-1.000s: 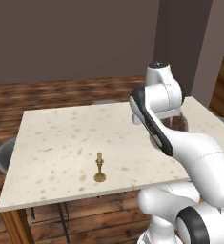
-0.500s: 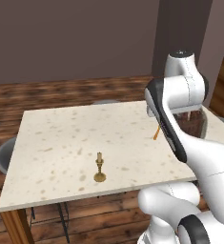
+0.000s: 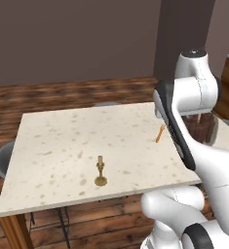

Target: Pick the candle and jar from the dining table and place them in the open cabinet. Close the cabinet after placing the objects.

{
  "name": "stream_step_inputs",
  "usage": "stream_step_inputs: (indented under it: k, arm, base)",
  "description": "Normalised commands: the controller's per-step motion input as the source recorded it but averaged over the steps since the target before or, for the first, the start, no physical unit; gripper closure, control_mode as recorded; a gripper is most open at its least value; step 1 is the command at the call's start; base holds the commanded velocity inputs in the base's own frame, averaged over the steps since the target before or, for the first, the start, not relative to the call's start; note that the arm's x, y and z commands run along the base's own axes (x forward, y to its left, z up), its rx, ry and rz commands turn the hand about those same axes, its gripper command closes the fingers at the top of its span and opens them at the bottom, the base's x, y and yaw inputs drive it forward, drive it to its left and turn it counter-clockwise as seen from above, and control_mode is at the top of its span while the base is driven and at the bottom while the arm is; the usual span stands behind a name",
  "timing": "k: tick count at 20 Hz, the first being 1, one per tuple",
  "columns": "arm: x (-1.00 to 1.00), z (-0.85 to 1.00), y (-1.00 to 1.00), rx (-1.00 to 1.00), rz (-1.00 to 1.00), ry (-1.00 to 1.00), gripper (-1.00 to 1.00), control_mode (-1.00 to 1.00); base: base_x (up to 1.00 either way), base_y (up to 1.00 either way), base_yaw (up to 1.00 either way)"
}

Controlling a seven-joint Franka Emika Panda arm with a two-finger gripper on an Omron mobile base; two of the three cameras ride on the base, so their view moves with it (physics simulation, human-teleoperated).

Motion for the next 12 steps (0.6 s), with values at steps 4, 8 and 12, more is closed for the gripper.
stream_step_inputs:
  k: [4,8,12]
  arm:
    - [0.0,0.0,0.0,0.0,0.0,0.0,1.0,1.0]
    - [0.0,0.0,0.0,0.0,0.0,0.0,1.0,1.0]
    - [0.0,0.0,0.0,0.0,0.0,0.0,1.0,1.0]
  base:
    - [-0.29,-0.45,-0.33]
    - [-0.35,-0.51,-0.42]
    - [-0.22,-0.7,-0.44]
